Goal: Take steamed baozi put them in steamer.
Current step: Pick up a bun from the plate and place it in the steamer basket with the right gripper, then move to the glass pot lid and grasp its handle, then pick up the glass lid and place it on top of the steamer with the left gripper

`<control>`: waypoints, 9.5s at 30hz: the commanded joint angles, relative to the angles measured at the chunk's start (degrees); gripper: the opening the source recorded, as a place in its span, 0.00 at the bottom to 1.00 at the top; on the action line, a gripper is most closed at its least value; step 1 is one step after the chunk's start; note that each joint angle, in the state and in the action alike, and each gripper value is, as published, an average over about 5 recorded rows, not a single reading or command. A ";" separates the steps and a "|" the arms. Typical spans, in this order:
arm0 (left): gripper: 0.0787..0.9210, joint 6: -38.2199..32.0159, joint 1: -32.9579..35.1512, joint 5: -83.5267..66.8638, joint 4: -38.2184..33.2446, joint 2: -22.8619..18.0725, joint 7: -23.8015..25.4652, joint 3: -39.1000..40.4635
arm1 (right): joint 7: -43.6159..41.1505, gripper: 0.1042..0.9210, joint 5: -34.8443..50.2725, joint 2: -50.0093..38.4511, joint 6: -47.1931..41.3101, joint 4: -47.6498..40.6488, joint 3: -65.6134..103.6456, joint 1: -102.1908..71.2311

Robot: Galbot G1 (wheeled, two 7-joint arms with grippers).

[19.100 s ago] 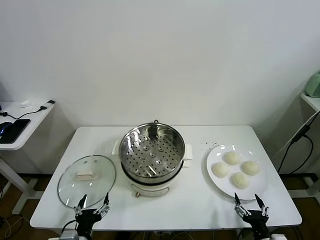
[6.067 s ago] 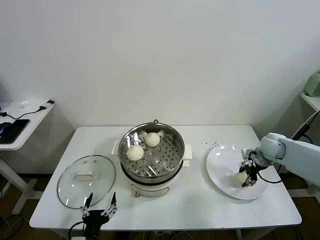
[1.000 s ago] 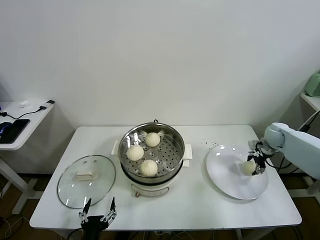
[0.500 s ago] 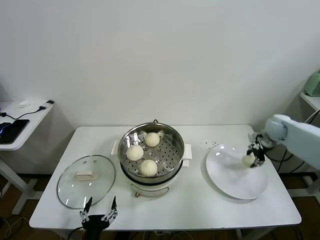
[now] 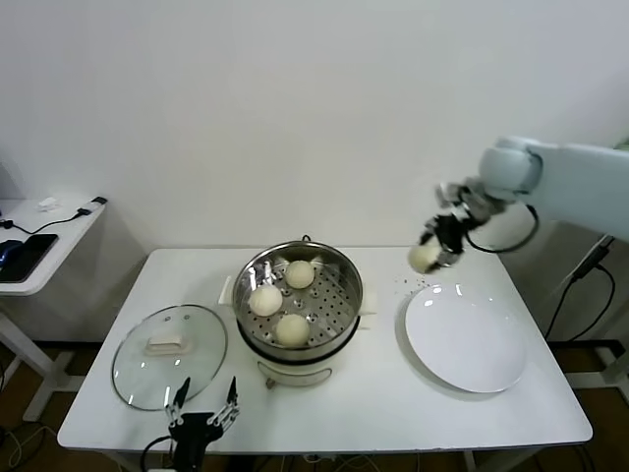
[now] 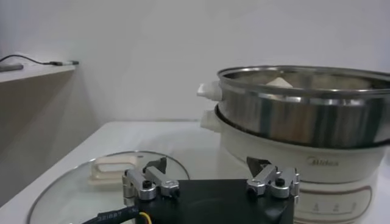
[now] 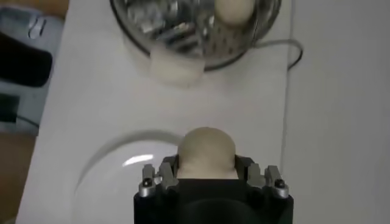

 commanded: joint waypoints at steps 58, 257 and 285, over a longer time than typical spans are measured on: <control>0.88 -2.20 -2.67 -4.11 2.22 2.37 -0.31 -2.05 | 23.32 0.88 16.37 8.27 -11.75 -1.97 24.28 -16.32; 0.06 41.26 -40.71 95.23 8.50 -0.31 17.92 37.08 | 66.70 0.88 -33.61 18.64 25.94 27.02 130.01 -152.61; 0.06 40.45 -41.85 94.98 17.67 0.56 12.28 31.49 | 64.20 0.88 -33.99 23.80 28.20 24.77 136.07 -152.56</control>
